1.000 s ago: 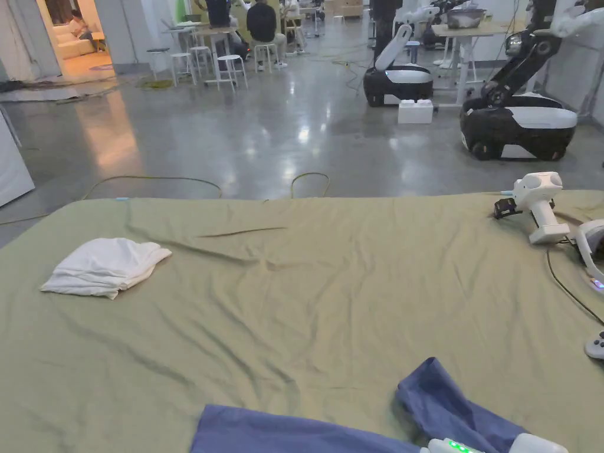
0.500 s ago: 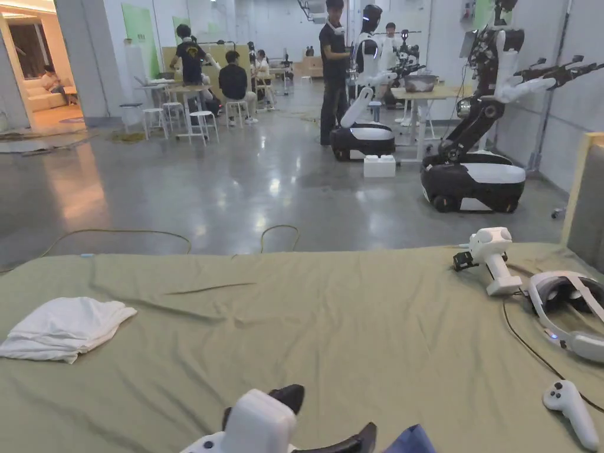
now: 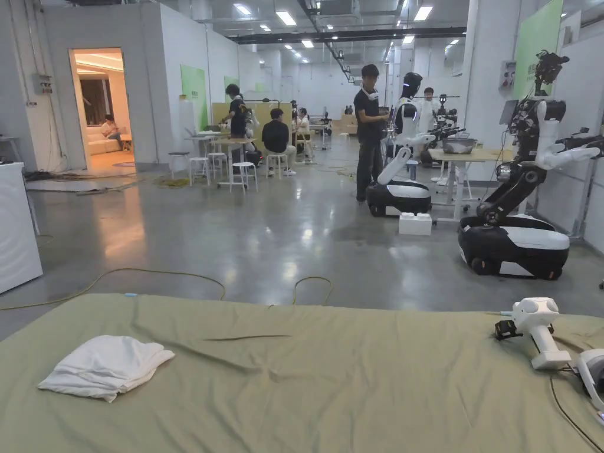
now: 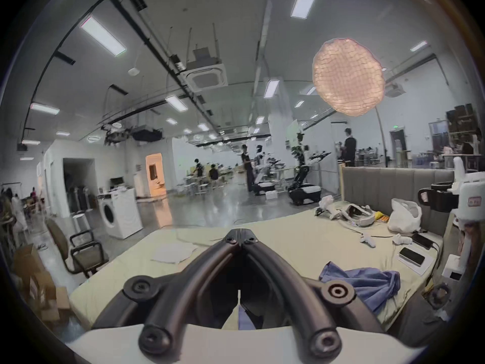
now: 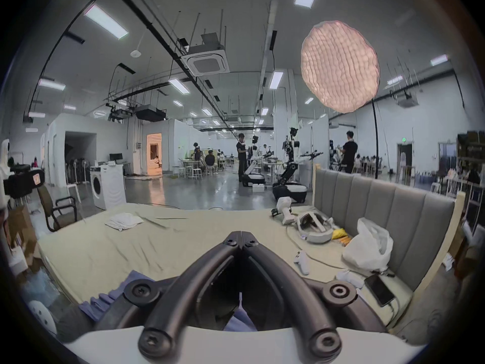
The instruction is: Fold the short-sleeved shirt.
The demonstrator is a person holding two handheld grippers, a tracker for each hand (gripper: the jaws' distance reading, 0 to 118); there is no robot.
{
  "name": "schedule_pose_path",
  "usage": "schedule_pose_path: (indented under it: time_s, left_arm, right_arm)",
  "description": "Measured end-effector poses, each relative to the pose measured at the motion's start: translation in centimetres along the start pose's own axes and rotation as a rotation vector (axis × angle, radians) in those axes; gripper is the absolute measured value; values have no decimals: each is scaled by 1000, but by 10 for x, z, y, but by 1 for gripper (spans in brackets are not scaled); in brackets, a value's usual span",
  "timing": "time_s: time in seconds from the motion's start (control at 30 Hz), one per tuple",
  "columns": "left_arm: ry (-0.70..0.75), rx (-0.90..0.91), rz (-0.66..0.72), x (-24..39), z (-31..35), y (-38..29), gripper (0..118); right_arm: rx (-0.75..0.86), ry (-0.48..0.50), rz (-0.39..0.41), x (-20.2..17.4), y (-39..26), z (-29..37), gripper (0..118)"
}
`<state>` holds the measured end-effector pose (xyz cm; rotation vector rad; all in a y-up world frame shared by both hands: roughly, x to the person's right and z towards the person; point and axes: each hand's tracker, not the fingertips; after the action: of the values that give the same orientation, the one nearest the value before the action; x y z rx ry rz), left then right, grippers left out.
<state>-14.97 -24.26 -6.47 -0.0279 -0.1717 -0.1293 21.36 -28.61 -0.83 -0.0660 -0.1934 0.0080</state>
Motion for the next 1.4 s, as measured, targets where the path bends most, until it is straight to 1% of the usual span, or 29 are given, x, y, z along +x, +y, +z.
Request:
schedule_pose_path:
  time_s: [0.03, 0.07, 0.2, 0.37, 0.43, 0.5, 0.57, 0.6, 0.67, 0.73, 0.77, 0.8, 0.87, 0.97, 1.07, 1.13, 1.17, 1.2, 1.23, 1.3, 1.33, 1.37, 1.4]
  left_arm:
    - [33, -3, 1, -2, 1, -1, 0]
    - [29, -3, 12, -5, 0, 1, 0]
    - [-4, -10, 49, -16, -1, -2, 0]
    - [3, -54, 7, -9, -6, 5, 0]
    - [-10, -61, -4, -9, -11, 3, 0]
    - [-28, -90, 20, -12, -20, -3, 0]
    - [-49, -181, 73, -16, -42, -14, 0]
    - [-61, -219, 103, -21, -53, -23, 5]
    - [-95, -296, 154, -29, -78, -42, 29]
    - [-142, -388, 182, -34, -106, -67, 58]
    - [-154, -427, 198, -34, -125, -82, 68]
    - [-177, -480, 212, -34, -146, -98, 71]
    - [-226, -584, 275, -32, -185, -130, 71]
    - [-229, -696, 299, -23, -251, -179, 71]
    - [-192, -805, 253, -13, -307, -224, 71]
    - [-155, -890, 267, -9, -333, -250, 70]
    - [-135, -925, 299, -7, -343, -260, 69]
    - [-137, -943, 307, -5, -350, -268, 69]
    - [-140, -951, 286, -2, -355, -273, 69]
    - [-113, -998, 191, 7, -363, -284, 67]
    - [-115, -1013, 192, 9, -365, -289, 63]
    - [-139, -1023, 207, 9, -366, -293, 56]
    - [-125, -1030, 186, 5, -376, -306, 43]
  right_arm:
    - [-1, -7, 15, -2, 0, 1, 0]
    - [-2, -8, 20, -3, 0, 1, 0]
    - [-19, 18, 2, -3, -2, -7, 0]
    - [-37, 29, -23, -1, -9, -8, 0]
    - [-51, 33, -18, 0, -11, -10, 0]
    - [-72, 37, -12, 3, -16, -13, 0]
    - [-96, 49, -23, 6, -21, -16, 0]
    - [-111, 52, -35, 7, -24, -17, 0]
    - [-149, 56, -46, 9, -30, -19, 0]
    - [-178, 54, -34, 12, -35, -20, 0]
    - [-186, 50, -26, 12, -39, -20, 0]
    - [-198, 50, -26, 15, -41, -22, 0]
    - [-223, 52, -43, 19, -46, -28, 0]
    - [-258, 45, -85, 24, -54, -36, 0]
    - [-288, 25, -89, 28, -60, -40, 0]
    - [-321, 8, -82, 33, -65, -42, 0]
    - [-337, -3, -79, 33, -68, -43, 0]
    - [-355, -10, -84, 36, -71, -44, 0]
    - [-373, -16, -91, 39, -74, -46, 0]
    - [-397, -35, -106, 43, -80, -49, 0]
    - [-403, -38, -112, 44, -82, -50, 0]
    - [-411, -39, -119, 46, -84, -51, 0]
    - [-417, -44, -120, 46, -86, -52, 0]
